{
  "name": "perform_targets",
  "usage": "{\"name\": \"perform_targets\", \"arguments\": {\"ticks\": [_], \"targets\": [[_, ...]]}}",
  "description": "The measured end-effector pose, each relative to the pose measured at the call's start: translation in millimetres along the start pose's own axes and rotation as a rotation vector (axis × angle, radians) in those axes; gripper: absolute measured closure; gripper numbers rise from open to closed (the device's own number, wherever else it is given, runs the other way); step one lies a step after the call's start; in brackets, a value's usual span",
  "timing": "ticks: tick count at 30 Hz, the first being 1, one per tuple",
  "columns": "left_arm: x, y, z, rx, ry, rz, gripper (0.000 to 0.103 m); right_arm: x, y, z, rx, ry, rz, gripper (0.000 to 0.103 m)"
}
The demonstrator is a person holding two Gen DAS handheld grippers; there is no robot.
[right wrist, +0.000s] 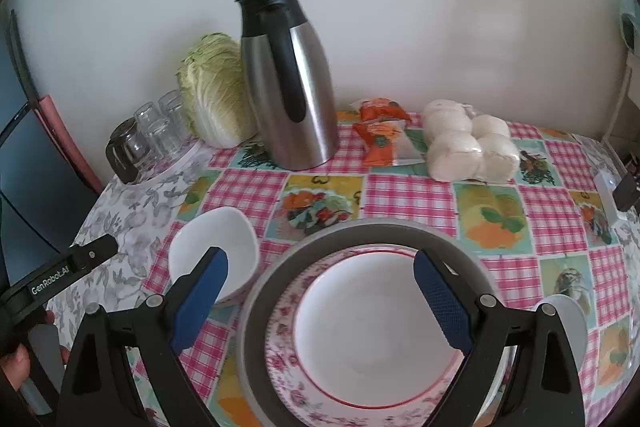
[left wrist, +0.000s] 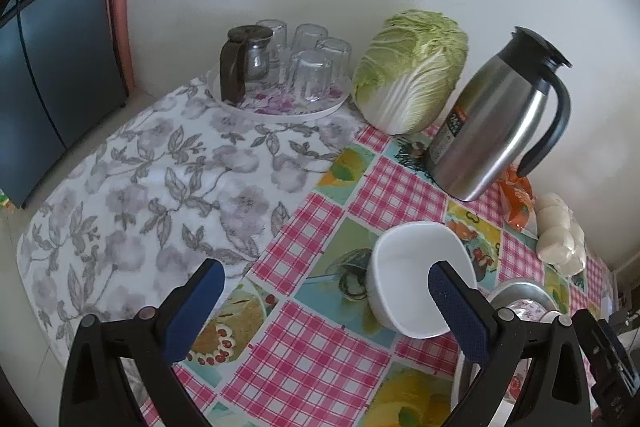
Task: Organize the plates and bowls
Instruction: 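Withdraw the right gripper upward from the stacked bowl, then move both grippers to the rim of the white square bowl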
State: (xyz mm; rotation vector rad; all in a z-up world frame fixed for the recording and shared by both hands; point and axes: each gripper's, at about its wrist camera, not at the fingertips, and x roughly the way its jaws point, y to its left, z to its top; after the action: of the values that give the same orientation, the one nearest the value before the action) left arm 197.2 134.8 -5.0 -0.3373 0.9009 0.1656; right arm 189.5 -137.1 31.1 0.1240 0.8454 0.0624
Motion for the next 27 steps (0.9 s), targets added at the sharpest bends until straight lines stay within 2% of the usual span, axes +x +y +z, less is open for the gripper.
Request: {"name": "perform_targets", "arguments": {"ticks": [11,17,22,27], "targets": [[22,24,7,-0.086,0.021,-0.017,0.000,32,25,5,0.028,0.095,0.032,0.009],[47,32,6,-0.160,0.113,-0.086,0.000,58,39,12,-0.010,0.199,0.027,0.009],[59,31,2,-0.189,0.136,-0.110,0.000,72,49,16,-0.078,0.252,0.010,0.009],[67,30,1,-0.235,0.150,-0.175,0.001,82,52,20,-0.120,0.286,-0.019,0.009]]}}
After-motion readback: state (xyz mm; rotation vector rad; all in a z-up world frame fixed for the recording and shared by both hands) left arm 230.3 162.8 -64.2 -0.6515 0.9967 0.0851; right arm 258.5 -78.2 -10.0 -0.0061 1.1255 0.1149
